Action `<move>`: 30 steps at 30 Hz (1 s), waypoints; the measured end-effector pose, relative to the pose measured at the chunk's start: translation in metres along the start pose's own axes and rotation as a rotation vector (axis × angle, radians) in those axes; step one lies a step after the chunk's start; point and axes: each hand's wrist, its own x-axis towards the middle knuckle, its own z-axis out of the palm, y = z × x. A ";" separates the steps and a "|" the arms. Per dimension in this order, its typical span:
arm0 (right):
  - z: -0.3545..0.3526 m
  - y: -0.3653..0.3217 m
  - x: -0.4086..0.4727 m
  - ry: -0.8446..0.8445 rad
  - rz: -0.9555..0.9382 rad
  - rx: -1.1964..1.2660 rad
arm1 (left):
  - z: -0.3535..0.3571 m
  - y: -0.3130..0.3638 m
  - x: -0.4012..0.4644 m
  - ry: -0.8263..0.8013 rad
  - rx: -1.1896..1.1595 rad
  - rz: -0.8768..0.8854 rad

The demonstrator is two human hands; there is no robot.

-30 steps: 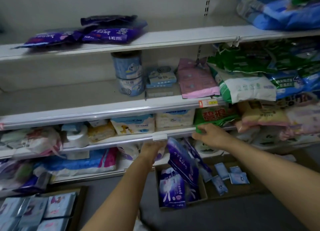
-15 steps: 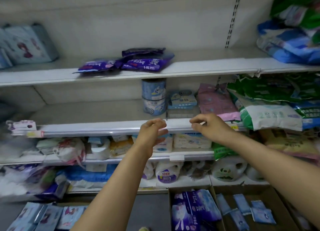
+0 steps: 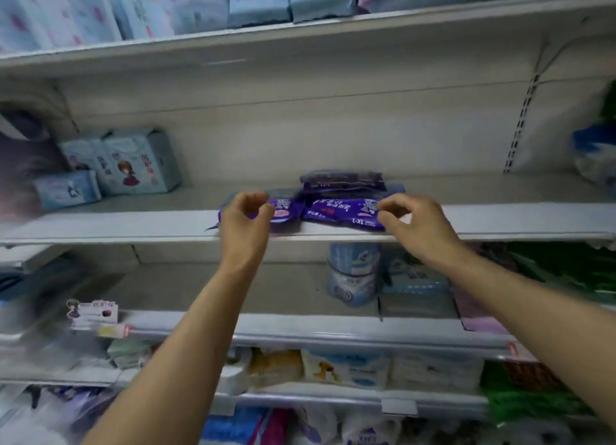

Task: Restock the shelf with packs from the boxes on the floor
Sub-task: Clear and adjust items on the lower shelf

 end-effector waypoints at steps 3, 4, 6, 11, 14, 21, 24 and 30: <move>0.014 -0.009 0.038 -0.097 0.006 -0.206 | -0.010 -0.024 0.065 -0.082 0.234 -0.146; 0.019 -0.013 0.050 -0.140 0.009 -0.308 | -0.012 -0.030 0.084 -0.110 0.348 -0.191; 0.032 -0.017 0.073 -0.263 0.037 -0.479 | -0.013 -0.042 0.115 -0.168 0.554 -0.258; 0.066 -0.003 0.114 -0.554 0.023 -0.711 | -0.003 -0.061 0.150 -0.354 0.688 -0.354; 0.079 -0.001 0.130 -0.494 -0.068 -0.836 | 0.002 -0.067 0.163 -0.390 0.747 -0.345; 0.097 0.002 0.152 -0.381 -0.238 -1.081 | 0.012 -0.073 0.195 -0.435 0.331 -0.523; 0.094 0.002 0.156 -0.341 -0.202 -1.011 | 0.011 -0.072 0.194 -0.422 -0.045 -0.649; 0.064 0.003 0.142 -0.199 -0.204 -0.939 | 0.016 -0.075 0.175 -0.351 -0.358 -0.711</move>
